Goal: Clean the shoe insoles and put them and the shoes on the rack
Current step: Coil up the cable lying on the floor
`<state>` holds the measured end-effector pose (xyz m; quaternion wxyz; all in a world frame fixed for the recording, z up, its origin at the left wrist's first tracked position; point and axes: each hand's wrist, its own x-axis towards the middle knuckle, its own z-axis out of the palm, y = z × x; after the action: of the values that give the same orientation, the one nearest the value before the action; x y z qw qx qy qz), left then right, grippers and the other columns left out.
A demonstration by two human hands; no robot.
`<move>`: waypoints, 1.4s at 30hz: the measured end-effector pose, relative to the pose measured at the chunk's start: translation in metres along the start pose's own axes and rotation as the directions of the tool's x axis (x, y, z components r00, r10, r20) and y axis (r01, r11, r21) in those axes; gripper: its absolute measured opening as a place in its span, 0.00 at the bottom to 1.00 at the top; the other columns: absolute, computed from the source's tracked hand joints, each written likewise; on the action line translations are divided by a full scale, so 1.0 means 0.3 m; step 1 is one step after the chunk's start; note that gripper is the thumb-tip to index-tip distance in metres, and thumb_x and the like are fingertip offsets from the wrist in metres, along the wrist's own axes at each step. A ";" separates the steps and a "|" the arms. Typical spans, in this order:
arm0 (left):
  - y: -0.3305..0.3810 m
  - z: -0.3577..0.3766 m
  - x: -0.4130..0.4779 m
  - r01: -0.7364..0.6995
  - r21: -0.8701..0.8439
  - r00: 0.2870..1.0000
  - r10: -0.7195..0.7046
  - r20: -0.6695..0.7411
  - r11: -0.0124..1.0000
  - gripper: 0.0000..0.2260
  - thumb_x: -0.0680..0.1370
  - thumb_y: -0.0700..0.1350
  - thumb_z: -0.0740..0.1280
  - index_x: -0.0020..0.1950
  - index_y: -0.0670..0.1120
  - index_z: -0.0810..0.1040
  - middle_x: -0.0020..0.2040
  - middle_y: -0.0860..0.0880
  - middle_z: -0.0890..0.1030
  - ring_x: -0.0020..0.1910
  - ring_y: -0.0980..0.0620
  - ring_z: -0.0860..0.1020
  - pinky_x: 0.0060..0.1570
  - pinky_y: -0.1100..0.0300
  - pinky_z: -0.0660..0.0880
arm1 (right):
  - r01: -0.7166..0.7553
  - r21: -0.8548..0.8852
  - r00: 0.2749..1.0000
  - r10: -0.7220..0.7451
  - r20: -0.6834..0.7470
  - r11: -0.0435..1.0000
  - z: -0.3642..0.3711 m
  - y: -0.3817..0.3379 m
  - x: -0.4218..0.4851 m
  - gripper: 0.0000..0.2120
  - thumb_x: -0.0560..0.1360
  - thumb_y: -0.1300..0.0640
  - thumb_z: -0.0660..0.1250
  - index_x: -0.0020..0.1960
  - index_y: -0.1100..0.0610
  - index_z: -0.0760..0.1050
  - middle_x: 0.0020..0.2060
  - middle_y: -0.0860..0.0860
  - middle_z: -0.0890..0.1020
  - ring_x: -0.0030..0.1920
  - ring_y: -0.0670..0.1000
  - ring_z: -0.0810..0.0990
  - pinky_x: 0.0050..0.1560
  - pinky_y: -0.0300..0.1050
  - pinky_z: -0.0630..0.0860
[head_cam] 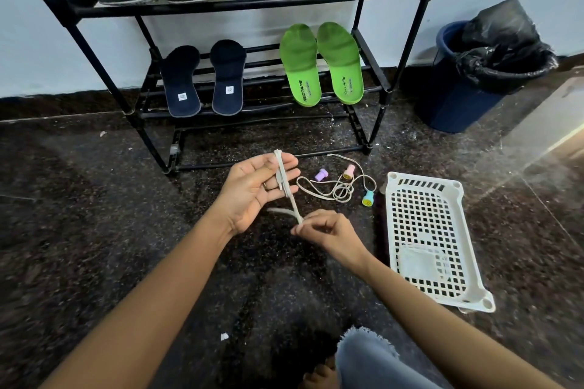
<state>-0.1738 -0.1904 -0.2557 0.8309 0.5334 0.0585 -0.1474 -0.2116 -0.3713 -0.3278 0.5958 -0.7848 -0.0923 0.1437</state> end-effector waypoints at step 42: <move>-0.043 0.122 0.011 0.120 0.033 0.987 -0.123 0.099 0.992 0.10 0.82 0.39 0.59 0.53 0.39 0.79 0.49 0.44 0.85 0.43 0.49 0.84 0.46 0.46 0.82 | -0.052 0.420 0.998 0.038 0.041 0.906 -0.103 -0.136 0.106 0.12 0.80 0.60 0.59 0.49 0.62 0.80 0.39 0.50 0.83 0.43 0.44 0.79 0.49 0.38 0.73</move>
<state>-0.1767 -0.2290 -0.2522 0.8149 0.5318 0.0469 -0.2254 -0.1702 -0.3781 -0.2845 0.7460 -0.6374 -0.0503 0.1863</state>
